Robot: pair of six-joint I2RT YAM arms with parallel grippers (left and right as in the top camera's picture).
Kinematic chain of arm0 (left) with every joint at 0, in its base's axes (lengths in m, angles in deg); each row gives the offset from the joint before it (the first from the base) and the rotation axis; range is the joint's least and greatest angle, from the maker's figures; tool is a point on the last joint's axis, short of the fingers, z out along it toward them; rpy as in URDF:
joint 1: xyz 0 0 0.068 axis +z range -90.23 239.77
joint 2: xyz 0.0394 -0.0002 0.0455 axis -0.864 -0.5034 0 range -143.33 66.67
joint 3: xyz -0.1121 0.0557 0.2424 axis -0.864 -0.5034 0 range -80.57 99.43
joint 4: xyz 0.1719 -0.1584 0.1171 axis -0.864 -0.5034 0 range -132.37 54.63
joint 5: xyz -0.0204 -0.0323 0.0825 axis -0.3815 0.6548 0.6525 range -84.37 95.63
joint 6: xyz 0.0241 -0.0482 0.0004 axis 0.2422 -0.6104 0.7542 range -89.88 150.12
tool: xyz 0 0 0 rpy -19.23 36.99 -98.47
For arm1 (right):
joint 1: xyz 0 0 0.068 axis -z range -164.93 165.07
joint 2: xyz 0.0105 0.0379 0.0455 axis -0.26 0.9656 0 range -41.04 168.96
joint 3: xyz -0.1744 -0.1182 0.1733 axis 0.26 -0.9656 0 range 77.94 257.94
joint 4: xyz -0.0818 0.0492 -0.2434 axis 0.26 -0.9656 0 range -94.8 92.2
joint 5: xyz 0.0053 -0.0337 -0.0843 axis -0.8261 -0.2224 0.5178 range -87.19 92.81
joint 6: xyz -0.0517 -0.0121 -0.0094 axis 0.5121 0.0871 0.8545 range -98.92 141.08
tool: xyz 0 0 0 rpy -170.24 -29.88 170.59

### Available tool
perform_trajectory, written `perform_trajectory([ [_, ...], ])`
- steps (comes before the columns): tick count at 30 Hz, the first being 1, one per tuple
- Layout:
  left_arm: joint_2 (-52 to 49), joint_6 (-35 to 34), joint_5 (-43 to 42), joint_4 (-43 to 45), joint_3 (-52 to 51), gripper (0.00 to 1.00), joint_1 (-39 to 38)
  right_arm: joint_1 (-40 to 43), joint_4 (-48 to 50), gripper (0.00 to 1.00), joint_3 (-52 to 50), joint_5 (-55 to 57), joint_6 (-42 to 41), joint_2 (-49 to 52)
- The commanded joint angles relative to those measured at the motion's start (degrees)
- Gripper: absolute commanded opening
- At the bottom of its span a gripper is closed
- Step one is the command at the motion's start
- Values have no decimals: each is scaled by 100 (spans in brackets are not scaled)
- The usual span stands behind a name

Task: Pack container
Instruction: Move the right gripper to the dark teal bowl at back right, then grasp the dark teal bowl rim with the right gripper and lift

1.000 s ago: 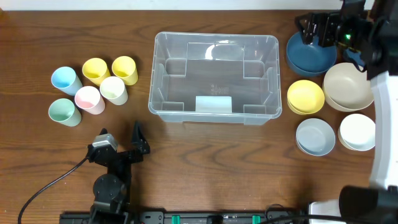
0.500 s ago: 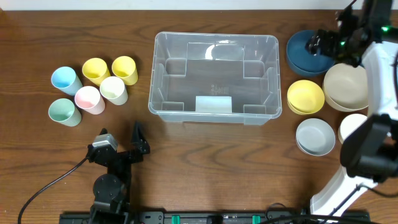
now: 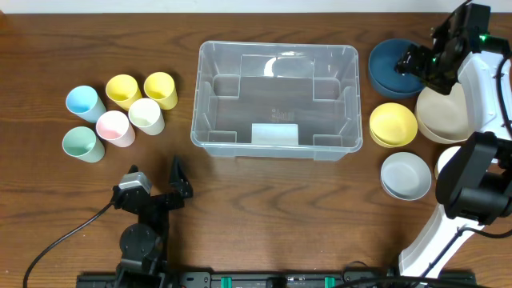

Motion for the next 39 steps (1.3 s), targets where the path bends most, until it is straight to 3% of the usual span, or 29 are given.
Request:
perform_trajectory([
  [1, 31, 94, 66, -173, -136, 98, 28, 35, -107, 89, 87, 601, -348, -63],
  [14, 31, 94, 66, -173, -136, 98, 28, -293, -289, 83, 85, 710, -896, -63],
  [17, 31, 94, 66, -173, -136, 98, 28, -422, -256, 88, 85, 584, -1355, -63],
  [18, 31, 94, 66, -173, -136, 98, 28, -463, -203, 97, 85, 463, -1510, -63],
  [19, 31, 94, 66, -173, -136, 98, 28, -492, -144, 99, 85, 308, -1574, -63],
  [25, 31, 94, 66, -173, -136, 98, 28, -616, -72, 99, 72, 232, -1440, -61],
  [28, 31, 94, 66, -173, -136, 98, 28, -616, -186, 82, 61, 538, -1904, -52],
  [31, 31, 94, 66, -173, -136, 98, 28, -616, -424, 74, 11, 977, -2924, -50],
  [35, 31, 94, 66, -173, -136, 98, 28, -640, -442, 76, -216, 1115, -3698, -50],
  [39, 31, 94, 66, -173, -136, 98, 28, -660, -144, 78, -560, 1132, -3932, -48],
])
